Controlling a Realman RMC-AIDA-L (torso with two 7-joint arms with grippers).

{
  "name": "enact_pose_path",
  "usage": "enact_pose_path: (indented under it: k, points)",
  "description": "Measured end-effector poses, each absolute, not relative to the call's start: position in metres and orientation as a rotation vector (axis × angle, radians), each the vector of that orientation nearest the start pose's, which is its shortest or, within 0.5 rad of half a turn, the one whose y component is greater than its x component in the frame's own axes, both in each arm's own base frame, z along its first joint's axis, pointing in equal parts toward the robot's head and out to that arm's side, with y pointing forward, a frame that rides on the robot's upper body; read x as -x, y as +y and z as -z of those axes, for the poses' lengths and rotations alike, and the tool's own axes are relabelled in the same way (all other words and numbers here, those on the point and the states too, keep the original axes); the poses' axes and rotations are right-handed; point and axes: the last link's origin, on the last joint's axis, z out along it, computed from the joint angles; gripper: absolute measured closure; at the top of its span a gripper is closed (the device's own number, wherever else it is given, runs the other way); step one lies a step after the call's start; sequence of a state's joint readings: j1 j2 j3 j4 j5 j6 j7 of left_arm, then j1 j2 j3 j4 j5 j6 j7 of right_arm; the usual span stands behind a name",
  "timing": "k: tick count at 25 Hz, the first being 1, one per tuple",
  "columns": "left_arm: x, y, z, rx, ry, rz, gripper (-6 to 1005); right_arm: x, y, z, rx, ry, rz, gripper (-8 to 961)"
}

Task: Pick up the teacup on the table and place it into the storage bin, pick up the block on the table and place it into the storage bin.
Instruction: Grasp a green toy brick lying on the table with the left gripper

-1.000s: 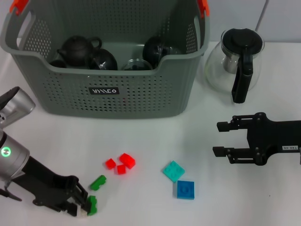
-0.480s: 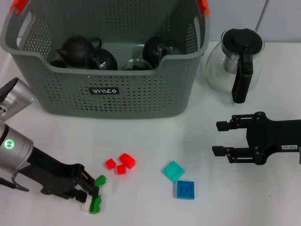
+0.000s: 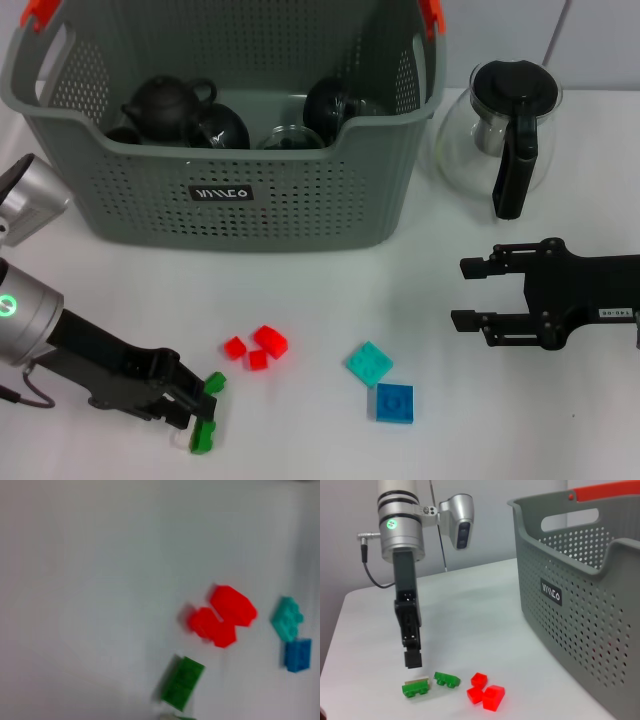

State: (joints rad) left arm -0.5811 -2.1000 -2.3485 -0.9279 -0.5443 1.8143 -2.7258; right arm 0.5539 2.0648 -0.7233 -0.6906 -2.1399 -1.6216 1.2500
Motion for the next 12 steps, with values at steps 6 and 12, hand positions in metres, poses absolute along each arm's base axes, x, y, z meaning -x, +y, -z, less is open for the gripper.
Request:
enact_pose_path:
  k: [6, 12]
  points:
    - [0.263, 0.288, -0.004, 2.410, -2.139, -0.252, 665, -0.262, 0.323, 0.003, 2.912, 0.354, -0.501, 269]
    - [0.259, 0.277, 0.008, 2.578, -2.028, -0.247, 665, -0.264, 0.325, 0.003, 2.898, 0.360, -0.489, 270]
